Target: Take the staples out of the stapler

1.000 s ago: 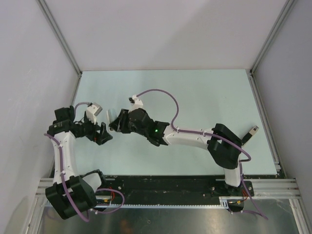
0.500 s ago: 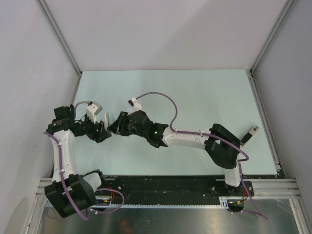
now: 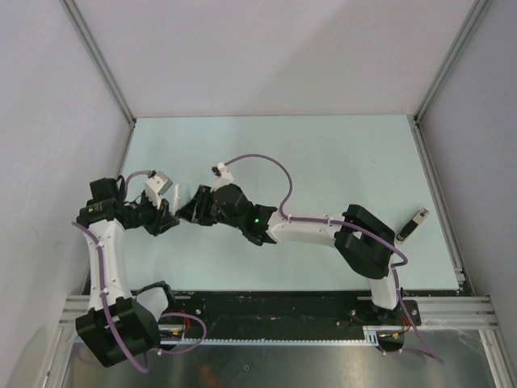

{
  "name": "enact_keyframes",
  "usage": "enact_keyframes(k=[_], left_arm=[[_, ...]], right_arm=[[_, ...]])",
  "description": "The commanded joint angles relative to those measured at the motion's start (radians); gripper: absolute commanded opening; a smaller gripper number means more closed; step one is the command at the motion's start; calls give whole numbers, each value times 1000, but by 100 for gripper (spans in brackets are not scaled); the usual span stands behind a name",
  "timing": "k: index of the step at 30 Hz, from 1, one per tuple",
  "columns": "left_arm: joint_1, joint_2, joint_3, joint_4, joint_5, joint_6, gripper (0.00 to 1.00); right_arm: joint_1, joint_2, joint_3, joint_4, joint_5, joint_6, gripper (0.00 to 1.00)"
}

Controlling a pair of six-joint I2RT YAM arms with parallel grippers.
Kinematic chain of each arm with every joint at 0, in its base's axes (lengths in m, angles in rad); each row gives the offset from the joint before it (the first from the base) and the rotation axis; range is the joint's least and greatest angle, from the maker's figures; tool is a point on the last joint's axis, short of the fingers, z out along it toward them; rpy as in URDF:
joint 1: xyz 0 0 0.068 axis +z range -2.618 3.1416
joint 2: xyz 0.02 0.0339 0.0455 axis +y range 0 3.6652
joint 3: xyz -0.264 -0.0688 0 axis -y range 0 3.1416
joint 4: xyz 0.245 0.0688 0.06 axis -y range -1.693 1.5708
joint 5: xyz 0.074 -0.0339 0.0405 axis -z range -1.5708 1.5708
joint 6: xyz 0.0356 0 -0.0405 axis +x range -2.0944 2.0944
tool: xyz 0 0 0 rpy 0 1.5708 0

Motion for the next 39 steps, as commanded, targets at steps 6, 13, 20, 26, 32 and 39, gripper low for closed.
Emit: enact_keyframes(k=[6, 13, 20, 26, 32, 39], left_arm=[[13, 3, 6, 55, -160, 126, 14], [21, -32, -15, 93, -183, 147, 14], [26, -45, -62, 142, -213, 213, 14], [27, -70, -120, 219, -214, 311, 15], [27, -88, -185, 294, -200, 452, 16], [-5, -130, -244, 352, -200, 495, 16]], right_arm=[[12, 7, 7, 20, -72, -8, 0], [19, 4, 6, -4, -80, -56, 0], [18, 11, -2, 10, -158, -132, 0], [30, 5, -42, 15, -229, -290, 0], [28, -4, -89, 55, -234, -370, 0], [24, -2, -93, 113, -214, -408, 0]])
